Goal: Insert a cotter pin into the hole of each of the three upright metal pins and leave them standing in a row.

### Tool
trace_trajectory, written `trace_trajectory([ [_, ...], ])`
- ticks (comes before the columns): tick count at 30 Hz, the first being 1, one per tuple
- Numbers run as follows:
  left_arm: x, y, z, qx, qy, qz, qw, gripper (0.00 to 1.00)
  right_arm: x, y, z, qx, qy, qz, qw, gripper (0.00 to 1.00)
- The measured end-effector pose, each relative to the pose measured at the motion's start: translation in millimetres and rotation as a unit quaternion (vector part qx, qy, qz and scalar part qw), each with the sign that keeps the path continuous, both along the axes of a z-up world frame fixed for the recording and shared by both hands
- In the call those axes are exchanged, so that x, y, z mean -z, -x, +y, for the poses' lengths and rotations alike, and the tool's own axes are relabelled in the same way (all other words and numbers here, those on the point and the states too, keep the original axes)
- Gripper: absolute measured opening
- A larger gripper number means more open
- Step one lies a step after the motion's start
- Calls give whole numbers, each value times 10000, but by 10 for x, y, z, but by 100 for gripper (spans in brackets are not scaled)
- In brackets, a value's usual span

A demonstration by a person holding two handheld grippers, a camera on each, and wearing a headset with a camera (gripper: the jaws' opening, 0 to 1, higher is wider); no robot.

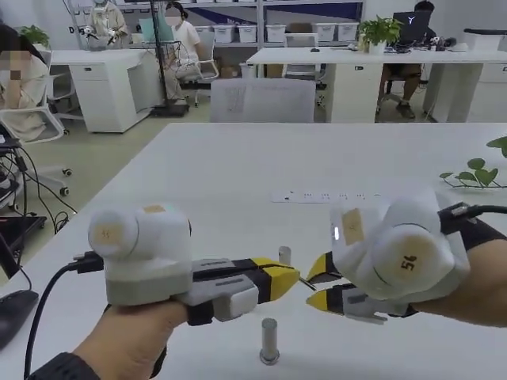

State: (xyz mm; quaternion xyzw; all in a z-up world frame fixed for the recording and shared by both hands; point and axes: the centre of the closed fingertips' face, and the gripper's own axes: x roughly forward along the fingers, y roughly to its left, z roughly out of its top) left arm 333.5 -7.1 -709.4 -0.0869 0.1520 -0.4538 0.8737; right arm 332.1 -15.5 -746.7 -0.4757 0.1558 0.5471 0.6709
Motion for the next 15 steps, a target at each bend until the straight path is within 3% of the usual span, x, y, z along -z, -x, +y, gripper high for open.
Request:
trace_trajectory([
  [5,0,-8,3,-28,76,56,10000,0,-30,-41,29,69,-109,6,9999,9],
  [15,28,9,0,-11,94,135,9999,0,-49,-56,-9,54,-20,13,10000,6],
])
